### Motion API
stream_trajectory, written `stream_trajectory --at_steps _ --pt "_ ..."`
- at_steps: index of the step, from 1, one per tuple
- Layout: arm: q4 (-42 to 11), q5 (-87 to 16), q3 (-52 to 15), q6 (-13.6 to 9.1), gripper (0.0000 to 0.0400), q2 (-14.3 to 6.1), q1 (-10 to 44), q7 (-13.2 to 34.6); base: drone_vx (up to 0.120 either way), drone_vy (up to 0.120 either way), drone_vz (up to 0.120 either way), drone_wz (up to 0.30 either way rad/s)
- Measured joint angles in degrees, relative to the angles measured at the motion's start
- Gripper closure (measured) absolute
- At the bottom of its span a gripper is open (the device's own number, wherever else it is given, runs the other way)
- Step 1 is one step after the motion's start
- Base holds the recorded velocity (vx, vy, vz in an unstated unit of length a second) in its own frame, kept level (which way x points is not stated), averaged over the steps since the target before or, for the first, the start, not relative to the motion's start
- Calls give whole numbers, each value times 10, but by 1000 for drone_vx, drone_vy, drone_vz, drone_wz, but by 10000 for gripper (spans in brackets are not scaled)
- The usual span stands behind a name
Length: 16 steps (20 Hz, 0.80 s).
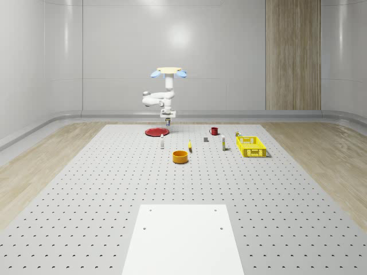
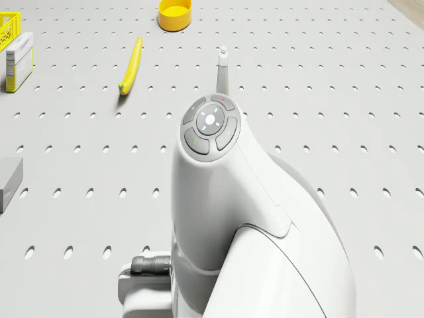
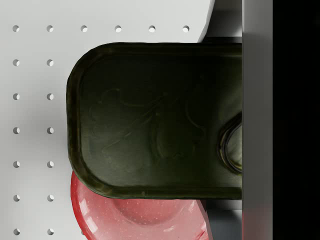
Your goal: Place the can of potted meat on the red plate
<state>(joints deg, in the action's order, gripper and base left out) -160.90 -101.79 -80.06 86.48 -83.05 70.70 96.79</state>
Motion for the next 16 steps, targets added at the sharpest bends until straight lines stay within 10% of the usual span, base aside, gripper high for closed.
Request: stream_trajectory --at_steps 16 --pt "1 8 -2 18 113 -20 4 3 15 -120 -37 0"
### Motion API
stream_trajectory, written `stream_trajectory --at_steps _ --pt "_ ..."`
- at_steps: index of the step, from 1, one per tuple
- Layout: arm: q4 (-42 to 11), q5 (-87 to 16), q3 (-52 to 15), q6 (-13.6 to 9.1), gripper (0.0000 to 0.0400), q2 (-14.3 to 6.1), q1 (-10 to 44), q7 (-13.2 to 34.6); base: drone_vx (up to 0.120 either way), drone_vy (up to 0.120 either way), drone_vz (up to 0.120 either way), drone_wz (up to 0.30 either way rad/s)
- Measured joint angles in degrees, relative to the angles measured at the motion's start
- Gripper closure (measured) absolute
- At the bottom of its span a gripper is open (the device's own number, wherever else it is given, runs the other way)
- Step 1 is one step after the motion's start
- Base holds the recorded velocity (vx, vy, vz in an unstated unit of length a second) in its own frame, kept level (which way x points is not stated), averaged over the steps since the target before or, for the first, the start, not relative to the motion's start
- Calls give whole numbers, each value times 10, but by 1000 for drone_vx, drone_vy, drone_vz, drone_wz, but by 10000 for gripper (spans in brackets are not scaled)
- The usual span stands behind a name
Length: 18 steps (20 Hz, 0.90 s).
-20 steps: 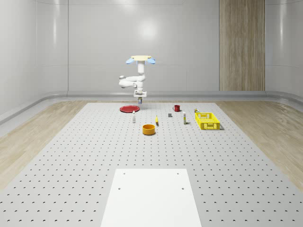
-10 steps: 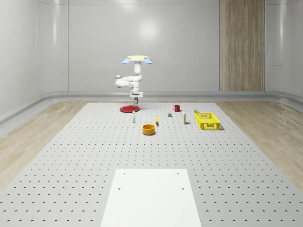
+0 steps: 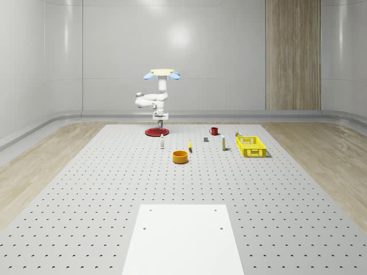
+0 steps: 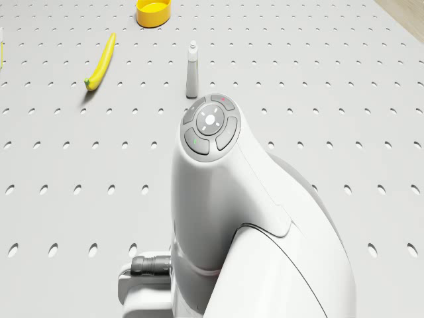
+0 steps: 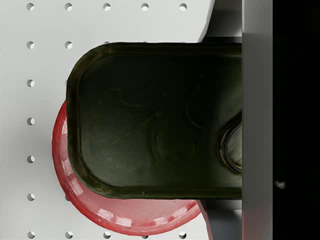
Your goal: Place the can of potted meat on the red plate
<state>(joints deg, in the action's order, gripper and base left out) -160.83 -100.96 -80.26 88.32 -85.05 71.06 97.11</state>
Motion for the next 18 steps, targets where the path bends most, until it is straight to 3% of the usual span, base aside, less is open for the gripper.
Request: stream_trajectory --at_steps 7,18 --pt "0 3 -1 7 113 -7 1 1 0 -114 0 0" --pt "13 -53 63 40 114 -17 8 0 0 0 0 0"
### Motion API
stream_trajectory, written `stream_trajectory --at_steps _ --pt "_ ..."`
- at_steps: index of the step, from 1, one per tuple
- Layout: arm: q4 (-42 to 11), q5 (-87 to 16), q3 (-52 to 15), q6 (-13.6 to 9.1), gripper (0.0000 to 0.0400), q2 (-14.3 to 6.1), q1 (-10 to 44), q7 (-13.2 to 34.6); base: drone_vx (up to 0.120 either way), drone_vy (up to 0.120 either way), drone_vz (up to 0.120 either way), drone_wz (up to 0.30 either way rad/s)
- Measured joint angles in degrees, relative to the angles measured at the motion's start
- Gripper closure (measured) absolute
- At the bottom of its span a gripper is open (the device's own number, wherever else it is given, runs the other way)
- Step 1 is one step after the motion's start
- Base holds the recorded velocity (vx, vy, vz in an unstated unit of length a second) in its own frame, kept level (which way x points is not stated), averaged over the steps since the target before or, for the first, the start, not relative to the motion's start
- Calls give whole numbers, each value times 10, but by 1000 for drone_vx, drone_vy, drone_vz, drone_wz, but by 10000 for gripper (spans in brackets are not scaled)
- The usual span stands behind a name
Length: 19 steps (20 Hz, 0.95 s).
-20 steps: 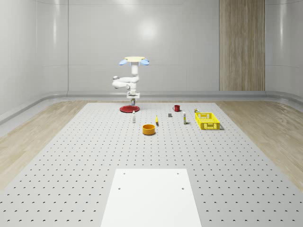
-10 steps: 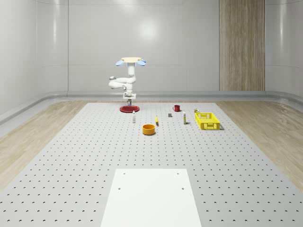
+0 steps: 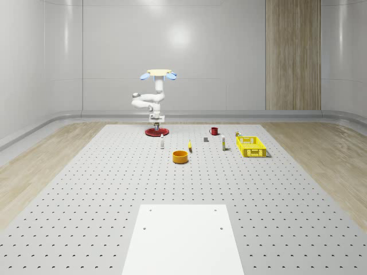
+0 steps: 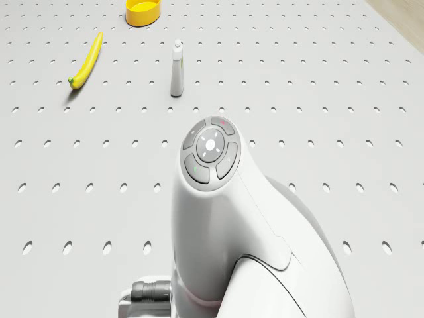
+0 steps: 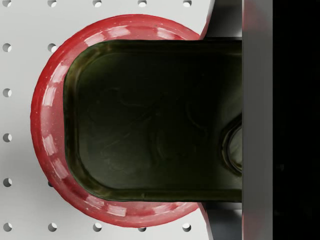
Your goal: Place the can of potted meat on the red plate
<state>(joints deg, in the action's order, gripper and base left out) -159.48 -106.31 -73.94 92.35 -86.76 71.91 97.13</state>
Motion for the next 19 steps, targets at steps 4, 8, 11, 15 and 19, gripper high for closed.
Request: stream_trajectory --at_steps 4,8,11,15,19 --pt "6 -19 20 9 114 -1 3 0 0 0 0 0" --pt "9 -27 30 14 52 0 5 -2 0 0 0 0" --pt "8 -23 26 12 25 0 4 -1 0 0 0 0" --pt "1 -2 4 4 9 -1 1 0 0 0 0 0" --pt "-2 11 -9 0 4 -2 -1 1 0 0 0 0"
